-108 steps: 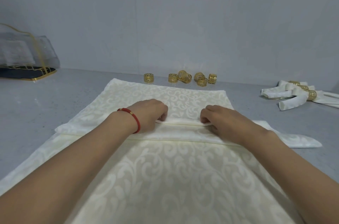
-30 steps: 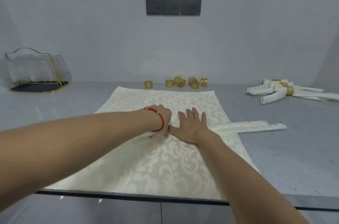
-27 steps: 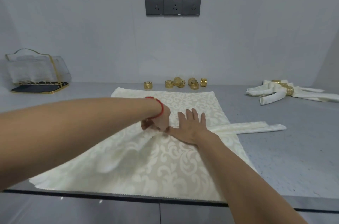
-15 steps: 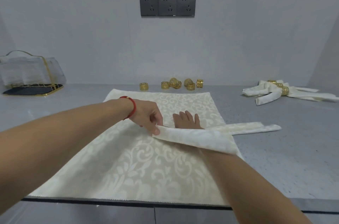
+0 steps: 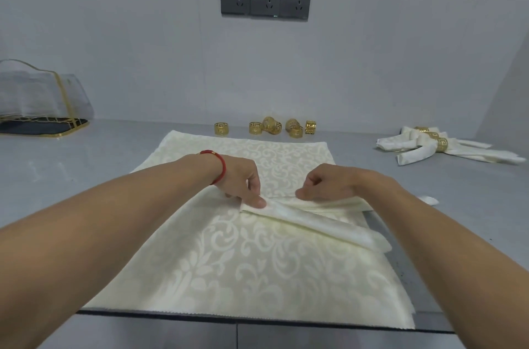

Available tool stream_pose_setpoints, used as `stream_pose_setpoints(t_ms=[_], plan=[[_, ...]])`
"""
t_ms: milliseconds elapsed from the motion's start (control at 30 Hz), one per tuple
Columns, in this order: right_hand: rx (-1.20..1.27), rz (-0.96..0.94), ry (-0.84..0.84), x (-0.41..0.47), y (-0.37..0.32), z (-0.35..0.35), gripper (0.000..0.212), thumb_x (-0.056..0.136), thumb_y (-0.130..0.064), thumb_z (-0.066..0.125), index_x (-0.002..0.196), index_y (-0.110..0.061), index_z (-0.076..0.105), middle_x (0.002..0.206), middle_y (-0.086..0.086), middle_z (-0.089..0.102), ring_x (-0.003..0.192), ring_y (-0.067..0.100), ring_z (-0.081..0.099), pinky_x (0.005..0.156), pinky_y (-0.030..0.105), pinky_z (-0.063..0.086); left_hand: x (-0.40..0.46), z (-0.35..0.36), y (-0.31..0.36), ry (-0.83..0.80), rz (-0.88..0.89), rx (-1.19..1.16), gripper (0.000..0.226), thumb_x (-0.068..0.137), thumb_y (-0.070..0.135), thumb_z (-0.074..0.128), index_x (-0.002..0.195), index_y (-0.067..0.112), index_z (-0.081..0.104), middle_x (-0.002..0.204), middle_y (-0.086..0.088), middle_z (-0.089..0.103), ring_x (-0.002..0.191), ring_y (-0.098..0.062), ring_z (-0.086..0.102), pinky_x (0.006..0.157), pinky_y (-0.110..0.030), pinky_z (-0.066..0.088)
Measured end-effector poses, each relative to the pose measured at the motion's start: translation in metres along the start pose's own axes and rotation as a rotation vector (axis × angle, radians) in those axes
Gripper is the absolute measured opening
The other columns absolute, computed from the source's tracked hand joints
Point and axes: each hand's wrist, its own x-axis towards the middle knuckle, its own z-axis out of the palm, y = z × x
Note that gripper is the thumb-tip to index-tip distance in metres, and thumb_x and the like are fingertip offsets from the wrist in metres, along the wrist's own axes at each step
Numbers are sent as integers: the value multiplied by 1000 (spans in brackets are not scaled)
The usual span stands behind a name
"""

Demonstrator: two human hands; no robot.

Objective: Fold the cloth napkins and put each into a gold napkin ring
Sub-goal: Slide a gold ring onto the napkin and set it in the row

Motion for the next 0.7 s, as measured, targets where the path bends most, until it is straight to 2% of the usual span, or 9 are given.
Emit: stream_pose_setpoints(t_ms=[133, 200, 267, 333, 400, 500, 600, 667, 700], plan=[[-97, 27, -65, 1, -9, -2, 48, 89, -62, 62, 73, -20, 45, 73, -4, 47, 71, 18, 44, 73, 33, 38, 3, 8, 4, 15, -53, -89, 38, 86, 49, 70, 67, 18, 64, 64, 3, 51, 64, -18, 50, 66, -28, 50], [-204, 45, -47, 1, -16, 1, 47, 92, -61, 59, 71, -20, 50, 74, -5, 51, 70, 19, 48, 72, 32, 40, 5, 12, 8, 50, -79, -99, 37, 85, 44, 71, 64, 17, 56, 63, 1, 49, 64, -22, 46, 63, -29, 45], [-325, 64, -35, 0, -26, 3, 40, 97, -58, 54, 87, -20, 58, 89, -6, 59, 84, 20, 57, 80, 33, 47, 6, 15, 13, 86, -98, -60, 35, 81, 42, 72, 65, 16, 54, 64, -1, 50, 63, -25, 44, 61, -30, 41], [-448, 99, -9, -4, -39, 5, 35, 100, -54, 53, 104, -19, 58, 107, -1, 61, 96, 24, 60, 89, 37, 51, 5, 17, 18, 119, -118, -18, 35, 80, 40, 71, 66, 14, 54, 65, -2, 52, 59, -25, 45, 61, -30, 41], [-636, 102, 80, -11, -56, 7, 34, 100, -50, 54, 113, -19, 59, 110, 3, 61, 96, 26, 62, 80, 36, 49, 5, 19, 21, 153, -133, 2, 32, 78, 37, 72, 66, 14, 52, 66, -1, 54, 57, -22, 48, 62, -31, 42], [-850, 68, 203, -16, -78, 13, 30, 99, -40, 59, 113, -14, 58, 111, 4, 64, 97, 27, 64, 73, 35, 41, 5, 21, 24, 183, -135, 29, 30, 76, 37, 72, 67, 16, 52, 75, -3, 60, 69, -24, 58, 67, -33, 49], [-722, 101, 120, -18, -89, 7, 24, 99, -34, 62, 106, -12, 57, 107, 7, 62, 86, 28, 59, 72, 35, 45, 3, 23, 24, 191, -138, 43, 28, 76, 40, 72, 74, 16, 57, 87, -5, 67, 81, -25, 66, 77, -36, 56], [-420, 146, -10, -21, -89, -12, 28, 103, -33, 57, 110, -8, 69, 107, 9, 70, 87, 31, 67, 76, 37, 56, 2, 24, 24, 202, -139, 49, 26, 76, 39, 71, 75, 16, 58, 86, -5, 68, 76, -24, 64, 72, -33, 54], [-224, 168, -89, -24, -88, -23, 29, 105, -24, 51, 111, -6, 73, 107, 14, 73, 90, 32, 71, 82, 40, 60, 1, 24, 24, 205, -137, 50, 25, 76, 38, 70, 75, 16, 58, 83, -5, 68, 72, -24, 62, 69, -32, 53]])
